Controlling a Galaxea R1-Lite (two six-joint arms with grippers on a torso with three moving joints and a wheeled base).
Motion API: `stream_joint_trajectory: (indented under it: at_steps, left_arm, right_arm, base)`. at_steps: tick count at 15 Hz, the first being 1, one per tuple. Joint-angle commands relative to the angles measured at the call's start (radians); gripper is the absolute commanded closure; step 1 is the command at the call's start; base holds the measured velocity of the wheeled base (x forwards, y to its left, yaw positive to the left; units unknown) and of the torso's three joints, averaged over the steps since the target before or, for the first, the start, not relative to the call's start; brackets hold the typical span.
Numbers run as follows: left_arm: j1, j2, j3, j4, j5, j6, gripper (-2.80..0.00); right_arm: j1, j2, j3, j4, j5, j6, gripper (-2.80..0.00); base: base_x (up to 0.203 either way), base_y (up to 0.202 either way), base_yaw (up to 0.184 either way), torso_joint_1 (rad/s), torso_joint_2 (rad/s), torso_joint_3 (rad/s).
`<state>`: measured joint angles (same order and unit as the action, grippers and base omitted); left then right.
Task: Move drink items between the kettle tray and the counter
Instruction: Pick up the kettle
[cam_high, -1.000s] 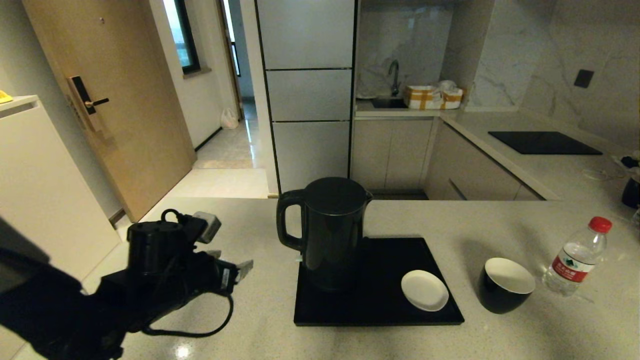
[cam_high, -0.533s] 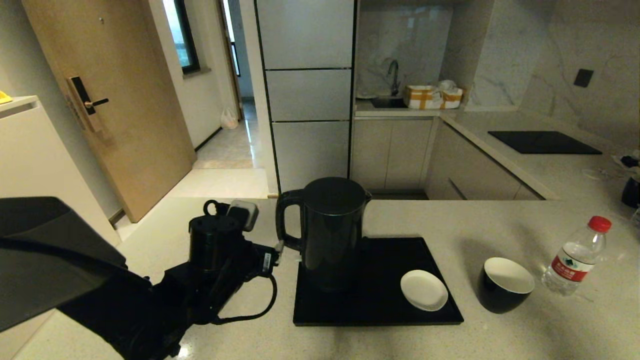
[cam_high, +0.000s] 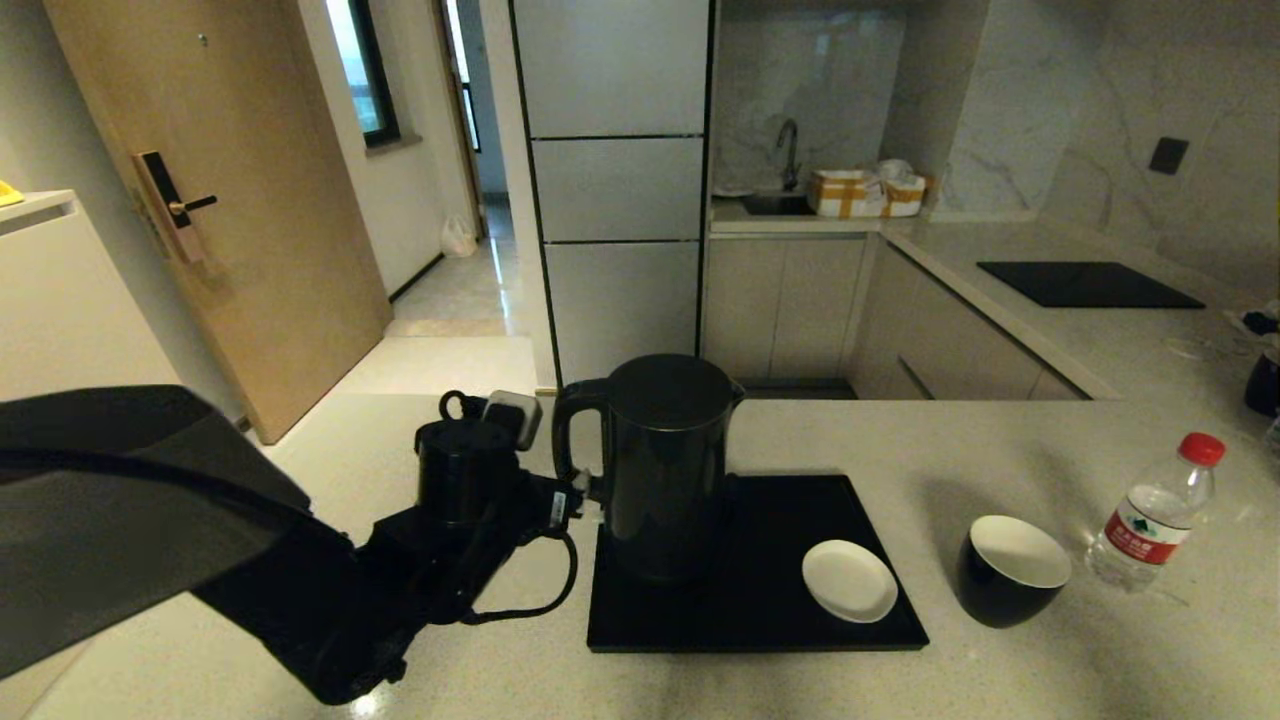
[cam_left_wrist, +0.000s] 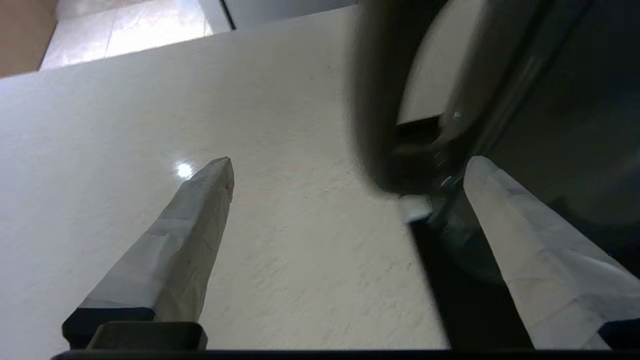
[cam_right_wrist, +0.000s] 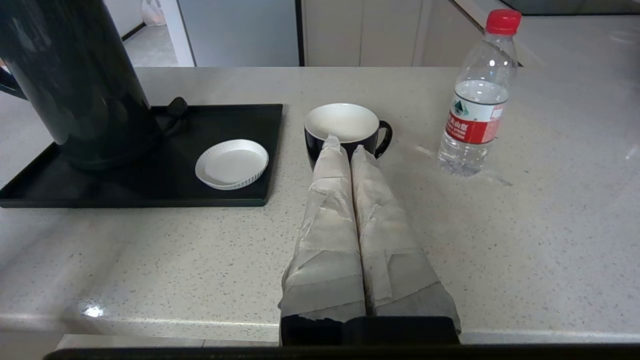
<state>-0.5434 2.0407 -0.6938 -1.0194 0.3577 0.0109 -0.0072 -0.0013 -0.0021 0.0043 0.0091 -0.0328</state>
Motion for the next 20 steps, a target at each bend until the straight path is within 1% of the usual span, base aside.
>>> stream_joint_trajectory:
  at_steps: [1, 2, 4, 5, 6, 7, 8, 12, 14, 15, 16, 20]
  left_arm:
    - [0.007, 0.113, -0.090, 0.009, 0.014, 0.006, -2.80]
    - [0.011, 0.138, -0.126, 0.019, 0.019, 0.009, -2.80]
    - [0.014, 0.153, -0.145, 0.025, 0.023, 0.017, -2.80]
    - [0.018, 0.193, -0.182, 0.027, 0.034, 0.027, -2.80]
    - [0.025, 0.217, -0.213, 0.028, 0.055, 0.037, -2.80]
    - [0.035, 0.242, -0.246, 0.027, 0.091, 0.046, -2.80]
    - [0.040, 0.251, -0.263, 0.028, 0.098, 0.050, -2.80]
    - [0.049, 0.284, -0.330, 0.035, 0.100, 0.052, -2.80]
    - [0.048, 0.283, -0.339, 0.033, 0.096, 0.052, -2.80]
    - [0.048, 0.283, -0.339, 0.033, 0.096, 0.052, -0.25]
    - [0.048, 0.279, -0.337, 0.034, 0.098, 0.052, 0.00]
    - [0.042, 0.269, -0.330, 0.026, 0.096, 0.052, 0.00]
  right_arm:
    - [0.000, 0.000, -0.001, 0.000, 0.000, -0.001, 0.00]
    - [0.000, 0.000, -0.001, 0.000, 0.000, 0.001, 0.00]
    - [0.000, 0.000, -0.001, 0.000, 0.000, 0.001, 0.00]
    - [0.000, 0.000, -0.001, -0.001, 0.000, 0.001, 0.00]
    - [0.000, 0.000, 0.000, 0.000, 0.000, 0.000, 0.00]
    - [0.000, 0.000, -0.001, 0.000, 0.000, 0.001, 0.00]
    - [0.000, 0.000, -0.001, -0.001, 0.000, 0.001, 0.00]
    - [0.000, 0.000, -0.001, 0.000, 0.000, -0.001, 0.00]
    - [0.000, 0.000, -0.001, 0.000, 0.000, 0.001, 0.00]
    - [0.000, 0.000, -0.001, 0.000, 0.000, 0.001, 0.00]
    - [0.000, 0.000, -0.001, -0.001, 0.000, 0.001, 0.00]
    - [0.000, 0.000, -0.001, -0.001, 0.000, 0.001, 0.00]
  base:
    - [0.000, 0.000, 0.000, 0.000, 0.00, 0.000]
    - [0.000, 0.000, 0.000, 0.000, 0.00, 0.000]
    - [0.000, 0.000, 0.000, 0.000, 0.00, 0.000]
    - [0.000, 0.000, 0.000, 0.000, 0.00, 0.000]
    - [0.000, 0.000, 0.000, 0.000, 0.00, 0.000]
    - [0.000, 0.000, 0.000, 0.000, 0.00, 0.000]
    - [0.000, 0.000, 0.000, 0.000, 0.00, 0.000]
    - [0.000, 0.000, 0.000, 0.000, 0.00, 0.000]
    - [0.000, 0.000, 0.000, 0.000, 0.00, 0.000]
    - [0.000, 0.000, 0.000, 0.000, 0.00, 0.000]
    - [0.000, 0.000, 0.000, 0.000, 0.00, 0.000]
    - [0.000, 0.000, 0.000, 0.000, 0.00, 0.000]
